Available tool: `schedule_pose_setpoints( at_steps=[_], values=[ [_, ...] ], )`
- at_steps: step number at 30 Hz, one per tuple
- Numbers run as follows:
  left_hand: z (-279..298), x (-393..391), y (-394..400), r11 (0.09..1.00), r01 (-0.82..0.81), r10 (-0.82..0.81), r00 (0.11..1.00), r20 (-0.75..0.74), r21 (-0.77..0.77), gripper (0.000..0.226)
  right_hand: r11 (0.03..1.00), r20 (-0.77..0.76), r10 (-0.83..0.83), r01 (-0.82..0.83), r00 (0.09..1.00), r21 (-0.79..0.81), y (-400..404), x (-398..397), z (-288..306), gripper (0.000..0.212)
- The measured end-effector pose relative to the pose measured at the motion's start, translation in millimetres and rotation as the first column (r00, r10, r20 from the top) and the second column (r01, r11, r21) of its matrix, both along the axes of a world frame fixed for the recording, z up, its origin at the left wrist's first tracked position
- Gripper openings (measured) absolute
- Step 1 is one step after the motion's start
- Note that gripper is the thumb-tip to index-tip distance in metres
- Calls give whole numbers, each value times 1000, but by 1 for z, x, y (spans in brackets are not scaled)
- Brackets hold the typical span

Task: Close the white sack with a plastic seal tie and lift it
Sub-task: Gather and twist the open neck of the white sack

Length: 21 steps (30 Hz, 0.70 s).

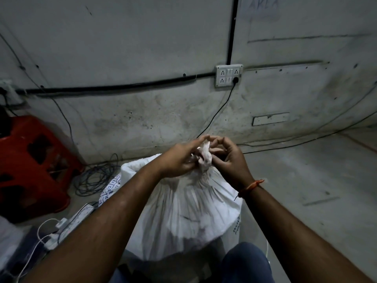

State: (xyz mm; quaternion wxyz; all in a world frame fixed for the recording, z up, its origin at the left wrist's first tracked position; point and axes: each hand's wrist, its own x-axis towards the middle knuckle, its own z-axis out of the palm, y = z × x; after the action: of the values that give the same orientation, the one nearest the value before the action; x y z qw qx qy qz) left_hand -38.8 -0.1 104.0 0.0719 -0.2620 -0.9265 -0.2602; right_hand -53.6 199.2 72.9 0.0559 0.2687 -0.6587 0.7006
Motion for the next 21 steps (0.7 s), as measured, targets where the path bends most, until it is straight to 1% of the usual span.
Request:
schedule_pose_setpoints(
  at_steps=[2, 3, 5, 6, 7, 9, 11, 14, 15, 16, 18, 21],
  values=[
    [0, 0, 0, 999, 29, -29, 1000, -5, 25, 79, 997, 63, 26, -21, 998, -68, -2, 2, 0, 23],
    [-2, -4, -1, 999, 14, -13, 999, -34, 33, 71, 994, 88, 34, -25, 996, -104, -3, 1, -1, 26],
    [-7, -11, -5, 996, -62, 66, 995, -75, 60, 52, 990, 118, 20, -3, 993, -141, -2, 1, -5, 33],
    [-9, -14, -7, 991, -106, 112, 991, -74, 76, 46, 989, 132, 5, 15, 991, -148, -2, 2, -6, 37],
    [-11, -16, -8, 986, -143, 149, 986, -70, 89, 43, 987, 144, 2, 22, 990, -162, -2, 2, -9, 41],
    [-13, -18, -7, 976, -186, 195, 978, -69, 117, 37, 989, 144, -17, 37, 989, -143, -2, 2, -15, 39],
    [-13, -19, -6, 964, -201, 214, 975, -65, 174, 32, 992, 109, -87, 96, 990, -79, -5, 3, -19, 35],
    [-13, -20, -4, 953, -187, 201, 979, -37, 236, 28, 964, -7, -249, 249, 968, 96, -5, -3, -23, 19],
    [-13, -21, -4, 952, -176, 187, 982, -20, 251, 28, 952, -46, -255, 259, 966, 162, -6, -5, -26, 16],
    [-12, -22, -4, 950, -166, 173, 985, -5, 264, 29, 950, -49, -233, 238, 971, 201, -7, -7, -29, 15],
    [-7, -23, -4, 938, -147, 144, 989, 33, 314, 27, 973, 15, -158, 153, 987, 172, -9, -9, -30, 24],
    [3, -25, -4, 908, -107, 48, 987, 152, 406, 26, 998, 87, -57, 54, 995, 35, -13, -15, -22, 59]
  ],
)
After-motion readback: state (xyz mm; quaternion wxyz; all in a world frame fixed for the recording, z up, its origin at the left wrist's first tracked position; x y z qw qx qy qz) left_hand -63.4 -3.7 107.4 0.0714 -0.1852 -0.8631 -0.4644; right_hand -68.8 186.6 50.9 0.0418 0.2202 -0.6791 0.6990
